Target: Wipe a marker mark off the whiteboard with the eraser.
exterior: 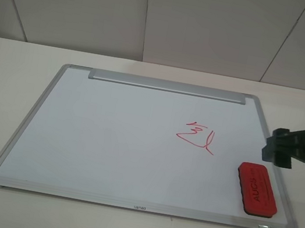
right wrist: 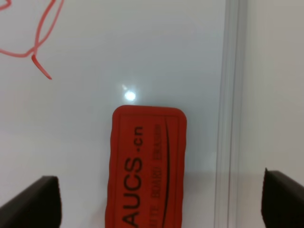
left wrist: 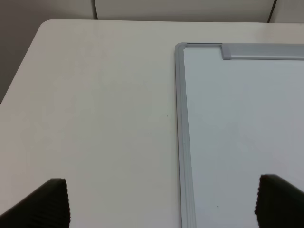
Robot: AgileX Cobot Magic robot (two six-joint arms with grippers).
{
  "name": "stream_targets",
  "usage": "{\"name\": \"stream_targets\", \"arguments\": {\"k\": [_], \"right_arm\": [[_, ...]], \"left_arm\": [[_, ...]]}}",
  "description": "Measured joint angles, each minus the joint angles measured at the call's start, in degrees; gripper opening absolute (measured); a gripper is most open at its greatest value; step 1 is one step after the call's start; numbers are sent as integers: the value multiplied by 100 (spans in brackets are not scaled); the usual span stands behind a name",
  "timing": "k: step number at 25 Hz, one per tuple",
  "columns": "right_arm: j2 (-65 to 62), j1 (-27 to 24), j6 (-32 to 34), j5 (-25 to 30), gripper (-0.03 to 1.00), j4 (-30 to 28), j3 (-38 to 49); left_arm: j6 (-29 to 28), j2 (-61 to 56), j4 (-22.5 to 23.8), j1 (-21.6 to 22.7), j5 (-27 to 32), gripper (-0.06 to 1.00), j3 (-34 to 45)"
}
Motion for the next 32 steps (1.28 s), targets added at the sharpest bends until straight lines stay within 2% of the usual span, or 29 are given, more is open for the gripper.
{"name": "stream_targets", "arguments": {"k": [9,19,32], "right_arm": [[-1744,0,-247,1335,75,6,-633],[-3578,0,-284,2508,75,175,-664],[-4656,0,-340,2665,75,368,-664]], "left_arm": [[0,0,0,0,0,78,0],[0,0,0,0,0,78,0],[0,0,0,0,0,78,0]]}}
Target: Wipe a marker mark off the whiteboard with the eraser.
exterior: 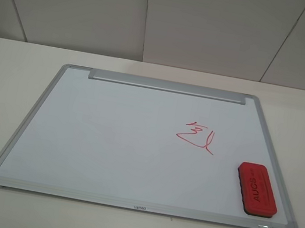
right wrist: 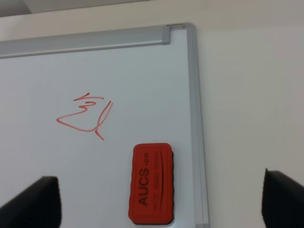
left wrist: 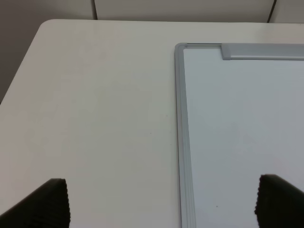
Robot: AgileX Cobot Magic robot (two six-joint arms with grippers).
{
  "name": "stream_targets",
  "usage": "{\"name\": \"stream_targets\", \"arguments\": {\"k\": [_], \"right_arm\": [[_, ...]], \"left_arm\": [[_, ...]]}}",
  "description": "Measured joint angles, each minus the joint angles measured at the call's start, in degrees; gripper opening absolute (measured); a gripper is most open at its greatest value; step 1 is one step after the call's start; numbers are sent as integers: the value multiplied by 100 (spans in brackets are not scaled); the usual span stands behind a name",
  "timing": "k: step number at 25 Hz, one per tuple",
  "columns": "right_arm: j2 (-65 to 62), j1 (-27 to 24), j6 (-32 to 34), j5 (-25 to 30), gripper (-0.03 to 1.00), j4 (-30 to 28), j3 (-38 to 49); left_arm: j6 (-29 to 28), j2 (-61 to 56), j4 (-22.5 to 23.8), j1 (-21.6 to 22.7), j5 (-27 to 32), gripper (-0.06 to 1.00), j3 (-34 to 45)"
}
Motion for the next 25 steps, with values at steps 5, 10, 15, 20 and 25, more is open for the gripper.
{"name": "stream_targets", "arguments": {"k": [5,10,15,20,25], "right_arm": [[-434,0,-7,-31,75,-5,367],[-927,0,-497,-170,75,-9,841],[-1230,0,-923,-293,75,197,901],[-1314,-281,-1007,-308,75,261,910],[-1314,-974,-1013,-322,75,305,910]], "left_arm": [[0,0,0,0,0,78,0],[0,0,0,0,0,78,0],[0,0,0,0,0,78,0],[0,0,0,0,0,78,0],[0,0,0,0,0,78,0]]}}
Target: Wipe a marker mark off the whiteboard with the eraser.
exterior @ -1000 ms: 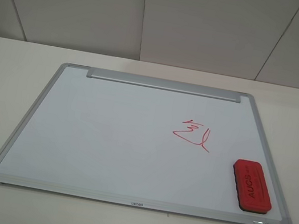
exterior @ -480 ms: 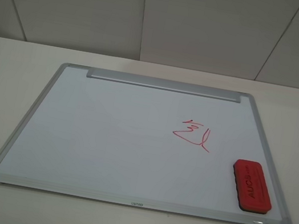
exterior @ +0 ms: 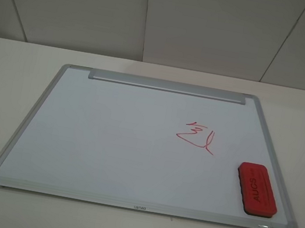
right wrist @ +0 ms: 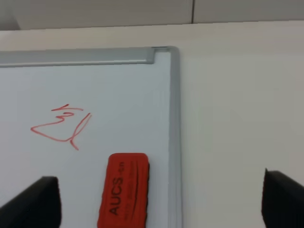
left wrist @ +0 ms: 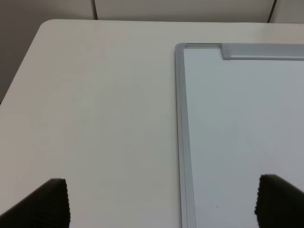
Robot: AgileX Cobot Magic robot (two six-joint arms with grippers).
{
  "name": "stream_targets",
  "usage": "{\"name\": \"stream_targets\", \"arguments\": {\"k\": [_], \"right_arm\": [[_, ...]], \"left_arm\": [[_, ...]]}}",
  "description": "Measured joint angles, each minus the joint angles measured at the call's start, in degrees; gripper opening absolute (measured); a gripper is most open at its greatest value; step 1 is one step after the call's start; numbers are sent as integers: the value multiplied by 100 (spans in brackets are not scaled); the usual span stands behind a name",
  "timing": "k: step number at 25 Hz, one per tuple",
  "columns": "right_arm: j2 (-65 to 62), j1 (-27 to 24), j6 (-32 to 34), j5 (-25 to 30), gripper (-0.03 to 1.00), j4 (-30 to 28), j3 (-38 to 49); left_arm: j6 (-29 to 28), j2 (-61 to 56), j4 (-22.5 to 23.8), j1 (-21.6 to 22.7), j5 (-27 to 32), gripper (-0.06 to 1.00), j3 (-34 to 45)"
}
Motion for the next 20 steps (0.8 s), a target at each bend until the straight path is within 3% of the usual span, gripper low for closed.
{"name": "stream_targets", "arguments": {"k": [5,20], "right_arm": [[-143,-343,-23,-2,75,78,4],[-471,-429,-46,-16,75,80,18]], "left_arm": [[0,0,0,0,0,78,0],[0,0,0,0,0,78,0]]}}
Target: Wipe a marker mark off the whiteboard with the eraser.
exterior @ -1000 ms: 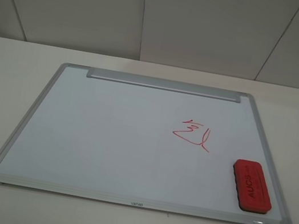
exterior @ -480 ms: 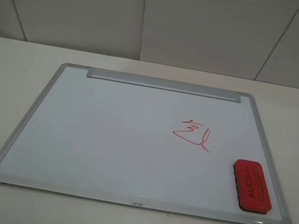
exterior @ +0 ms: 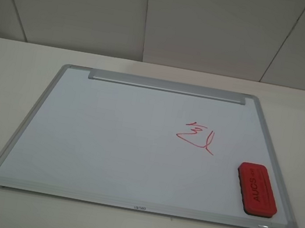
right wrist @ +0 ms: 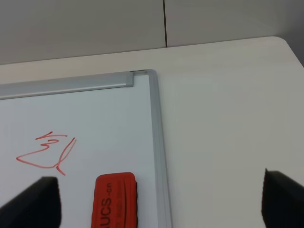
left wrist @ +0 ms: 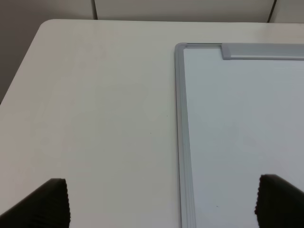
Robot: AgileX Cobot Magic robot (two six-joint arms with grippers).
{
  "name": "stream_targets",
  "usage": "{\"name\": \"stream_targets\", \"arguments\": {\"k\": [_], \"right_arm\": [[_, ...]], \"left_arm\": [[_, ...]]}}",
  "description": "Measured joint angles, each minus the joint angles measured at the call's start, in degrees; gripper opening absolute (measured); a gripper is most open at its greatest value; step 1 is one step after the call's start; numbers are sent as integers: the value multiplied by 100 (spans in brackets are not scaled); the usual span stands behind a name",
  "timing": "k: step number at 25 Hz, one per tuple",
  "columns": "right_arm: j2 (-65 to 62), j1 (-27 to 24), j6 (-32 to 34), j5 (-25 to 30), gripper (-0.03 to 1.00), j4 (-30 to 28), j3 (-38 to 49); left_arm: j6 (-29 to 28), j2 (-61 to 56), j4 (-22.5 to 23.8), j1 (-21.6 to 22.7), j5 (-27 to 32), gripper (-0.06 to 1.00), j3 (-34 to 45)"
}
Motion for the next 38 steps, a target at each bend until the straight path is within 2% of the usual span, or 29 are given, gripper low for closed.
{"name": "stream_targets", "arguments": {"k": [38], "right_arm": [[0,0,0,0,75,5,0]], "left_arm": [[0,0,0,0,0,78,0]]}}
